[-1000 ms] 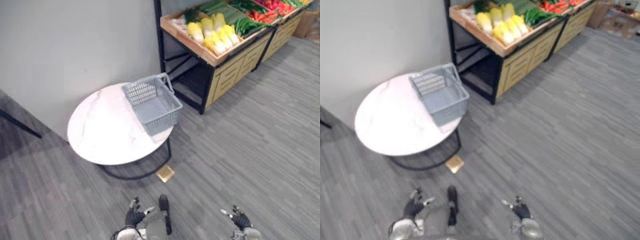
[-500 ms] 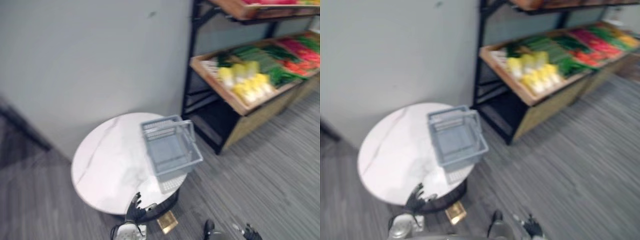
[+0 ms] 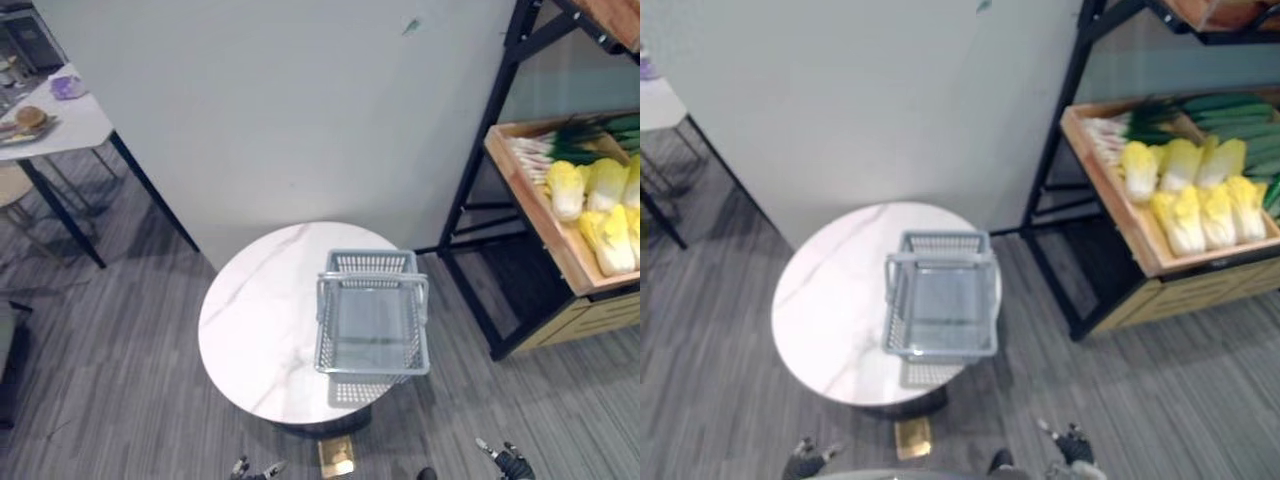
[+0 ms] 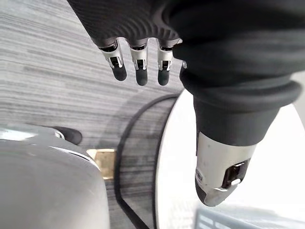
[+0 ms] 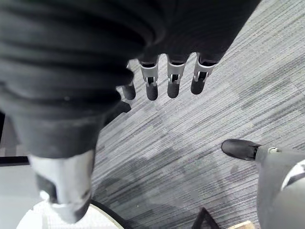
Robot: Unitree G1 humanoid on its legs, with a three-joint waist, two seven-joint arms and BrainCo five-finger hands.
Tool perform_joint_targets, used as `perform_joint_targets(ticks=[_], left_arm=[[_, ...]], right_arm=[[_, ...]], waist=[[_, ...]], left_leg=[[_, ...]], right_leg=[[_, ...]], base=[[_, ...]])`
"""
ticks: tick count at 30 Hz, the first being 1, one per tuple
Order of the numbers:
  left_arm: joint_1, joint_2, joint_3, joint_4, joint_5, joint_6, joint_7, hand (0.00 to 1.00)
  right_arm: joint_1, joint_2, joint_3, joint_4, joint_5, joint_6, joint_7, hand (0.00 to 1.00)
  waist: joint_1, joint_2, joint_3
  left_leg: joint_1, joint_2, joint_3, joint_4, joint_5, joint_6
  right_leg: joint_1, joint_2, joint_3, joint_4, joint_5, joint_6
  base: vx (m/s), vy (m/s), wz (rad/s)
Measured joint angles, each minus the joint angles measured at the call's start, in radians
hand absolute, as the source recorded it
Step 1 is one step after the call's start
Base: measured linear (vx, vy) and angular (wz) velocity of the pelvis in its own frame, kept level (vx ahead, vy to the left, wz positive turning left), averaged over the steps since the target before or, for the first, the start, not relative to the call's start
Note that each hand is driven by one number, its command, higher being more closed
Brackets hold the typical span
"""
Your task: Pick vegetable in the basket
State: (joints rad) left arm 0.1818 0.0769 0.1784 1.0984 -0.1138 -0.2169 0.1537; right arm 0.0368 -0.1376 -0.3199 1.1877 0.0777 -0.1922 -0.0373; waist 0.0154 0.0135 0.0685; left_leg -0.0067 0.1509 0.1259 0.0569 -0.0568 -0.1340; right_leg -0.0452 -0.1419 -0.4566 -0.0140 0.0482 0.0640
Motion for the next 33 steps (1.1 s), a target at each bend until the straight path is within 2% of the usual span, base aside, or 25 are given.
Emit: perform_joint_targets(ticks=[4, 7, 8, 11, 13, 15, 17, 19, 22, 23, 25, 26, 28, 31, 32, 33], left_arm=[[0.018, -0.007, 0.067, 0.055, 0.008, 0.027, -0.005, 0.00], [0.039, -0.006, 0.106, 0.056, 0.019, 0.034, -0.007, 0.00], [0.042, -0.005, 0.114, 0.056, 0.021, 0.035, -0.007, 0.00], [0.037, -0.002, 0.152, 0.056, 0.052, 0.041, -0.011, 0.00], [0.039, 0.006, 0.186, 0.062, 0.059, 0.055, -0.032, 0.00], [0.040, 0.009, 0.203, 0.079, 0.074, 0.060, -0.050, 0.00], [0.041, 0.011, 0.205, 0.085, 0.090, 0.067, -0.059, 0.00], [0.043, 0.019, 0.174, 0.085, 0.088, 0.068, -0.087, 0.00], [0.038, 0.043, 0.098, 0.080, 0.088, 0.067, -0.110, 0.00], [0.039, 0.048, 0.088, 0.077, 0.087, 0.067, -0.116, 0.00], [0.039, 0.058, 0.055, 0.076, 0.085, 0.069, -0.123, 0.00], [0.038, 0.057, 0.046, 0.075, 0.079, 0.073, -0.125, 0.00], [0.037, 0.067, 0.024, 0.073, 0.079, 0.073, -0.127, 0.00], [0.033, 0.071, 0.022, 0.070, 0.078, 0.074, -0.127, 0.00], [0.023, 0.081, 0.023, 0.062, 0.078, 0.075, -0.123, 0.00], [0.021, 0.084, 0.023, 0.055, 0.078, 0.075, -0.121, 0.00]], right_arm=[[-0.002, 0.014, -0.050, 0.010, 0.000, 0.004, 0.001, 0.00], [0.006, 0.020, -0.090, 0.008, 0.001, 0.004, -0.002, 0.00], [0.016, 0.014, -0.145, 0.007, 0.002, 0.004, -0.007, 0.00], [0.024, -0.011, -0.273, 0.007, 0.007, 0.010, -0.010, 0.00], [0.009, -0.083, -0.405, 0.007, 0.008, 0.021, -0.015, 0.00], [-0.008, -0.168, -0.424, -0.017, -0.005, 0.035, -0.028, 0.00], [-0.018, -0.235, -0.345, -0.129, -0.046, 0.046, -0.044, 0.00], [-0.015, -0.318, -0.117, -0.434, -0.137, 0.055, -0.042, 0.00], [-0.056, -0.394, 0.072, -0.713, -0.239, 0.023, -0.006, 0.00], [-0.069, -0.401, 0.105, -0.747, -0.248, 0.019, 0.002, 0.00], [-0.110, -0.417, 0.246, -0.868, -0.276, 0.009, 0.032, 0.00], [-0.142, -0.434, 0.358, -0.938, -0.276, -0.006, 0.057, 0.00], [-0.203, -0.438, 0.474, -0.988, -0.276, -0.023, 0.079, 0.00], [-0.341, -0.438, 0.636, -0.991, -0.277, -0.032, 0.102, 0.00], [-0.446, -0.438, 0.728, -0.981, -0.279, -0.032, 0.113, 0.00], [-0.480, -0.436, 0.755, -0.974, -0.279, -0.032, 0.113, 0.00]], waist=[[0.001, 0.002, -0.003], [-0.001, -0.016, -0.002], [-0.016, -0.019, -0.003], [-0.022, -0.019, -0.006], [-0.042, -0.019, -0.012], [-0.042, -0.015, -0.018], [-0.052, -0.006, -0.020], [-0.087, -0.009, -0.022], [-0.090, -0.024, -0.026], [-0.089, -0.030, -0.026], [-0.075, -0.055, -0.027], [-0.059, -0.067, -0.032], [-0.040, -0.070, -0.031], [-0.025, -0.075, -0.029], [-0.003, -0.089, -0.018], [0.010, -0.093, -0.016]], left_leg=[[0.019, 0.005, 0.038, -0.071, -0.002, 0.005], [0.032, 0.001, 0.082, -0.078, -0.008, 0.007], [0.044, -0.001, 0.094, -0.086, -0.015, 0.006], [0.063, -0.006, 0.133, -0.091, -0.025, 0.003], [0.073, -0.011, 0.160, -0.091, -0.035, 0.006], [0.088, -0.017, 0.195, -0.092, -0.038, 0.010], [0.099, -0.022, 0.222, -0.097, -0.044, 0.010], [0.099, -0.023, 0.240, -0.094, -0.052, 0.010], [0.101, -0.022, 0.248, -0.089, -0.055, 0.011], [0.102, -0.022, 0.247, -0.089, -0.055, 0.011], [0.098, -0.021, 0.242, -0.088, -0.055, 0.011], [0.097, -0.022, 0.237, -0.087, -0.054, 0.011], [0.095, -0.026, 0.215, -0.087, -0.053, 0.014], [0.076, -0.034, 0.178, -0.085, -0.044, 0.025], [0.057, -0.037, 0.152, -0.084, -0.034, 0.030], [0.052, -0.037, 0.142, -0.084, -0.031, 0.030]], right_leg=[[0.000, 0.028, 0.014, -0.062, 0.033, 0.011], [0.002, 0.033, 0.059, -0.092, 0.048, 0.017], [0.002, 0.031, 0.083, -0.092, 0.048, 0.017], [-0.003, 0.030, 0.119, -0.091, 0.052, 0.022], [-0.009, 0.028, 0.147, -0.091, 0.060, 0.026], [-0.024, 0.029, 0.191, -0.089, 0.074, 0.024], [-0.034, 0.030, 0.219, -0.087, 0.080, 0.020], [-0.048, 0.032, 0.241, -0.080, 0.088, 0.019], [-0.055, 0.035, 0.250, -0.071, 0.088, 0.019], [-0.054, 0.035, 0.249, -0.070, 0.088, 0.019], [-0.054, 0.034, 0.243, -0.069, 0.088, 0.018], [-0.052, 0.031, 0.237, -0.069, 0.088, 0.019], [-0.041, 0.024, 0.215, -0.069, 0.087, 0.019], [-0.038, 0.011, 0.183, -0.070, 0.087, 0.020], [-0.039, 0.005, 0.158, -0.070, 0.087, 0.020], [-0.039, 0.006, 0.151, -0.070, 0.087, 0.019]], base=[[-0.07, 0.008, -0.07], [-0.05, 0.014, -0.36], [-0.03, 0.022, -0.30], [0.02, 0.030, -0.39], [0.06, 0.037, -0.33], [0.08, 0.043, -0.56], [0.07, 0.037, -0.50], [0.04, 0.012, -0.30], [0.01, -0.018, -0.14], [-0.02, -0.043, 0.05], [-0.03, -0.035, 0.08], [-0.03, -0.021, 0.13], [-0.02, -0.012, 0.27], [-0.03, -0.006, 0.44], [-0.03, -0.021, 0.49], [-0.03, -0.031, 0.43]])
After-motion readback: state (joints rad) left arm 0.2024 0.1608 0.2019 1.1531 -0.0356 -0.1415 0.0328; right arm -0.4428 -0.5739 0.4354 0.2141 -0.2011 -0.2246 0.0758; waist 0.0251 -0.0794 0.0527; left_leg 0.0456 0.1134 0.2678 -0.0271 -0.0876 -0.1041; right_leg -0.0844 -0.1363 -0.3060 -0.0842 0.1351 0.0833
